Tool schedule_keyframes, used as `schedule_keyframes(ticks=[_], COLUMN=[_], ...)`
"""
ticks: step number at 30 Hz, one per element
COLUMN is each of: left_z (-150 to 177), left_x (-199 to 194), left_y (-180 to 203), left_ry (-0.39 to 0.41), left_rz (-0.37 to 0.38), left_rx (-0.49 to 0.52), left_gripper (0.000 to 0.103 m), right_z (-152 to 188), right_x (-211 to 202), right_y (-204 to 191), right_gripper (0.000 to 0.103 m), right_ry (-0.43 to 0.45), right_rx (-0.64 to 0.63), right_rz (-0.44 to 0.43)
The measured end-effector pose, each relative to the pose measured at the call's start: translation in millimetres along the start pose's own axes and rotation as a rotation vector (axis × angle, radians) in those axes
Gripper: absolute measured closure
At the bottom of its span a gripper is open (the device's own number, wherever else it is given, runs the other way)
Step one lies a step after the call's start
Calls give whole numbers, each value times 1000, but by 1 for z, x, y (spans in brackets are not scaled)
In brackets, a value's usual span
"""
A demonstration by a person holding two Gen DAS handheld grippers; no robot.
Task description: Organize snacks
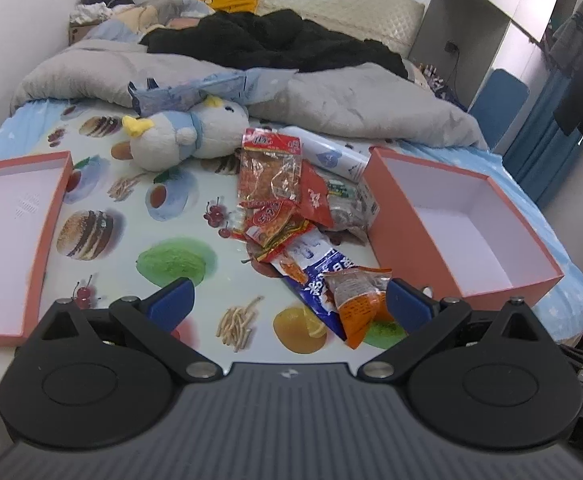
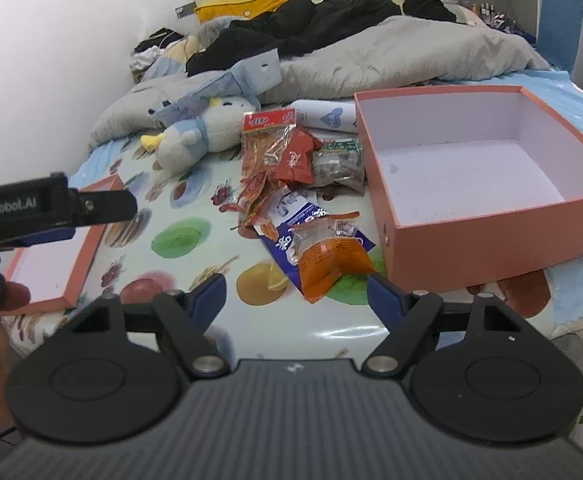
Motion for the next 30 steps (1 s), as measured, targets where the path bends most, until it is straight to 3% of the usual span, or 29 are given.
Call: schedule_keyframes(ticks=[6, 16, 24, 30], left_z=[-6, -13, -17, -23], left_x=[30, 101, 161, 208], left_y=[-19, -45, -46, -28], left_ry=[29, -41, -108, -139], left_rz=[-12, 22, 80, 130], left_rx=[-15, 12, 98, 235], left_gripper=[0, 1, 1, 1], right_z=[2, 14, 2, -11], right_x=[24, 79, 124, 148], right_y=[-7, -22, -24, -19], right_gripper=[26, 27, 27, 27], right_ry=[-14, -65, -57, -46], right_rx=[-18, -111, -210, -285], right_rz=[-34, -34, 28, 73])
Point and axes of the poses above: each gripper's, at about its wrist camera, not at the fingertips, and x roughly the way its jaws point, y to its right, z to its underside, the point moved 9 cm from there along x, roughly the way its jaws point, and after that the axes turned 4 degrees about -x, right-handed, at the moved point
